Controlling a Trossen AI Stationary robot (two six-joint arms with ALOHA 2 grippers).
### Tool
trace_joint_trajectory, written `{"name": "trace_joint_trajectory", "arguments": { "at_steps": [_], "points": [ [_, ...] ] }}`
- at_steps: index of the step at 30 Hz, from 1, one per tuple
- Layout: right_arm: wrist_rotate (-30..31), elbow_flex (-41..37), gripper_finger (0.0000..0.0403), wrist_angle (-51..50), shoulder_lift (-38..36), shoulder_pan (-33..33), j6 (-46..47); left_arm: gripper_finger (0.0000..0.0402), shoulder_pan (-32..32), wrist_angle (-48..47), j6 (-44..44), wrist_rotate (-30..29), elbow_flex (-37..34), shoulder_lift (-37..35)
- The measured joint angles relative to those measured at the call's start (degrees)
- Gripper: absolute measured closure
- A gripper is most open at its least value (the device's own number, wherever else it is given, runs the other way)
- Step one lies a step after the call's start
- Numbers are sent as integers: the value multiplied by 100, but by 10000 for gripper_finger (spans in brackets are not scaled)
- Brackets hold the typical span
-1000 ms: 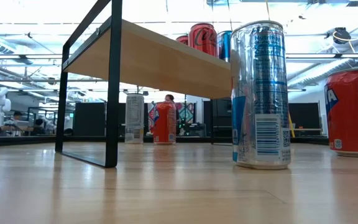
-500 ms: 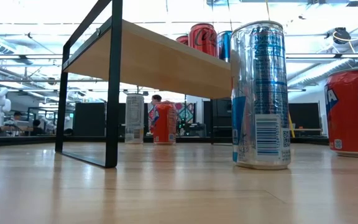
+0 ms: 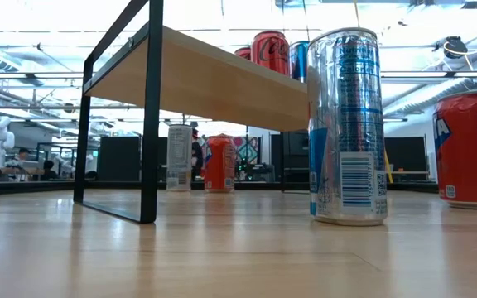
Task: Place canned beverage on shelf
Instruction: Put the red soda can on the shelf
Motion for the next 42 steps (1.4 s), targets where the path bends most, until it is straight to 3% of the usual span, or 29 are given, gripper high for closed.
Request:
{"name": "trace_joint_trajectory", "arguments": {
  "at_steps": [11,19,30,38,42],
  "points": [
    [795,0,46,-183,-104,0,197,102,4,4,160,-623,0,0],
    [1423,-2,36,-230,-322,0,170,102,0,-9,179,-1185,0,0],
    [2323,-2,36,-463,-602,22,-23,102,4,-5,901,-3097,0,0],
    [4098,-2,36,-447,-492,444,-716,102,32,2,1532,-4411,2,-2],
    [4519,-4,35,-382,-246,579,-1014,102,132,0,1820,-4959,4,-2]
  ]
}}
